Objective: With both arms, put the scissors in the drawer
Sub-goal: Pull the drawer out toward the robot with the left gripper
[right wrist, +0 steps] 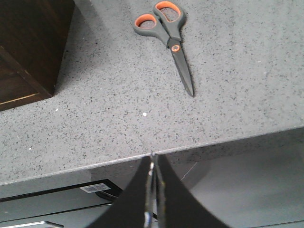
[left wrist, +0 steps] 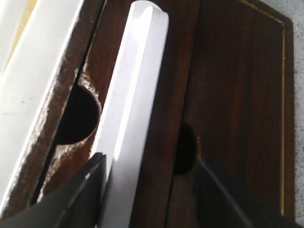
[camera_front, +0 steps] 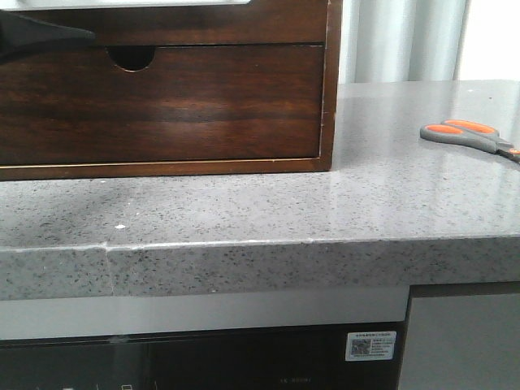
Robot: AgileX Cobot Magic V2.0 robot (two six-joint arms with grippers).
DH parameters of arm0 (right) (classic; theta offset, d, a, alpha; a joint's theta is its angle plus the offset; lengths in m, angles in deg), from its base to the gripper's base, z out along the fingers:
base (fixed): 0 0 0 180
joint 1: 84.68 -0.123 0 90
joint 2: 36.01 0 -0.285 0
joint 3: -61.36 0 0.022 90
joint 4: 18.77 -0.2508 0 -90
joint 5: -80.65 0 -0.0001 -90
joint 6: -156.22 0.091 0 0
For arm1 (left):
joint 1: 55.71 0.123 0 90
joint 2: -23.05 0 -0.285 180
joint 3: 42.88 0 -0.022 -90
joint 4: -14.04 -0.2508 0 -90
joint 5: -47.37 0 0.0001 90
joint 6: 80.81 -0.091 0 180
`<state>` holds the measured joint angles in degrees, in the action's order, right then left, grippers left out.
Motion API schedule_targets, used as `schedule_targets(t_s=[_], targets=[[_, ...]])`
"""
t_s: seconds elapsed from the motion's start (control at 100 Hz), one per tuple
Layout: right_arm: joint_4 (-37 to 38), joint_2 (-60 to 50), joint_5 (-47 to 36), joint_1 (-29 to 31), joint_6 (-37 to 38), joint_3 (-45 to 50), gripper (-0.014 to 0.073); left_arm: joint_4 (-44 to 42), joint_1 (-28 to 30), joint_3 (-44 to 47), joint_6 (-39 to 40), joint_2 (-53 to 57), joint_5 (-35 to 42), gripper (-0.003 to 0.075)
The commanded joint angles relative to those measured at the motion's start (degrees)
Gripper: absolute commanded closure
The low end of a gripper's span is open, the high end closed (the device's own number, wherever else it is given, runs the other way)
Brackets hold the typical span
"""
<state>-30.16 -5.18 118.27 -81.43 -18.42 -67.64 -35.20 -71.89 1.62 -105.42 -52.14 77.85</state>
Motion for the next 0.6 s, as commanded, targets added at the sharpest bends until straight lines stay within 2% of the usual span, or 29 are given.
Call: schedule_targets(t_s=[0.0, 0.2, 0.49, 0.54, 0.59], targets=[[-0.4, 0.9, -3.3, -0.1, -0.2, -2.0, 0.0710, 2.3, -0.6, -1.8, 0.1, 0.3, 2.9, 0.0391], [-0.4, 0.9, -3.3, -0.1, -0.2, -2.0, 0.0710, 2.7, -0.6, -1.8, 0.1, 0.3, 2.7, 0.0418], [-0.4, 0.9, -3.3, -0.1, -0.2, -2.0, 0.0710, 2.7, -0.6, -1.8, 0.1, 0.3, 1.4, 0.0678], [-0.4, 0.9, -3.2, -0.1, -0.2, -2.0, 0.0710, 2.7, -0.6, -1.8, 0.1, 0.3, 1.4, 0.0715], [-0.4, 0.9, -3.2, -0.1, -0.2, -2.0, 0.0710, 2.7, -0.6, -1.8, 0.1, 0.3, 1.4, 0.0716]])
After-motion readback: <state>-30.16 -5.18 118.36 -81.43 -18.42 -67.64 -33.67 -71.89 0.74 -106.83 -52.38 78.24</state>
